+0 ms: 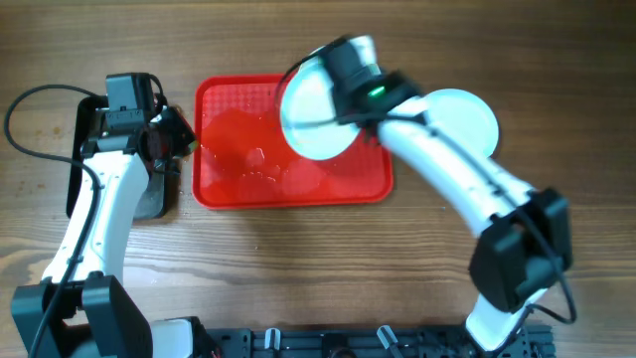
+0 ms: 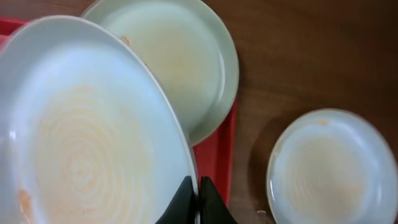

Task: Clean dirty plates on tray and stack at the side
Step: 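Carry the plate right and stack it on the cleaned plate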

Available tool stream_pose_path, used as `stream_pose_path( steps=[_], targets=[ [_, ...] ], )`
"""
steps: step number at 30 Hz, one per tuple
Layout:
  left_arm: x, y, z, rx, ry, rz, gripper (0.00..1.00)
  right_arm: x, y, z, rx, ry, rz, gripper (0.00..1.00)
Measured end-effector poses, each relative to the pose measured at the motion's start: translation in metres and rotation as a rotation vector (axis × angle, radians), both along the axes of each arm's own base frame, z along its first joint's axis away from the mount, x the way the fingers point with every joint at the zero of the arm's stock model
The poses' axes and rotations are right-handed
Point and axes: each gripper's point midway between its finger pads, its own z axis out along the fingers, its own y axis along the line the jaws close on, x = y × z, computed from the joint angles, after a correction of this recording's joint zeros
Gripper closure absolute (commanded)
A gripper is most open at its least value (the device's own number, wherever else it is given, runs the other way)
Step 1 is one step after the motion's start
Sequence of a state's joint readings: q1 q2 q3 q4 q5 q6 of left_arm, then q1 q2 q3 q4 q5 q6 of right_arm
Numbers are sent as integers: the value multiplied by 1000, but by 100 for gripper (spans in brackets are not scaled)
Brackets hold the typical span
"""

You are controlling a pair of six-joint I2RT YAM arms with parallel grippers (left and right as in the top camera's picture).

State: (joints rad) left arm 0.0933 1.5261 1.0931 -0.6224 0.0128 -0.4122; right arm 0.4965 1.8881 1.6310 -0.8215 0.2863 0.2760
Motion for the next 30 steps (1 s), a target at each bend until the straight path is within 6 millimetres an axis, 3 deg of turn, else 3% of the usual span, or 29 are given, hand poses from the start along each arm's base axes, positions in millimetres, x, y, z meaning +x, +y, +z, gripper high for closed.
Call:
stream_pose_path(
  steps=[1, 4, 6, 11, 14, 17, 21, 22, 24, 25, 30],
  targets=[
    [0, 0, 0, 0, 0, 0, 96, 7, -27, -1, 88, 48, -49, 96],
    [0, 0, 0, 0, 0, 0, 96, 14, -76, -4, 185, 104, -151, 96],
    [0, 0, 0, 0, 0, 0, 96, 14, -132, -8, 244, 147, -277, 96],
    [0, 0, 0, 0, -1, 0, 96, 2, -215, -19, 304, 187, -474, 96],
    [0, 0, 0, 0, 0, 0, 96, -15, -250, -40, 316, 222, -571, 96],
    [0, 0, -3, -1, 7, 0, 96, -28, -264, -62, 324, 246, -619, 96],
    [1, 0, -11, -3, 27, 0, 96, -35, -264, -84, 335, 259, -631, 96],
    [1, 0, -12, -3, 30, 0, 96, -37, -262, -90, 340, 262, -629, 88],
    [1, 0, -12, -3, 30, 0, 96, -42, -258, -97, 349, 279, -631, 48],
    [1, 0, -12, -3, 30, 0, 96, -44, -257, -99, 353, 285, -636, 39],
    [1, 0, -12, -3, 28, 0, 96, -39, -243, -97, 437, 284, -602, 35]
  ],
)
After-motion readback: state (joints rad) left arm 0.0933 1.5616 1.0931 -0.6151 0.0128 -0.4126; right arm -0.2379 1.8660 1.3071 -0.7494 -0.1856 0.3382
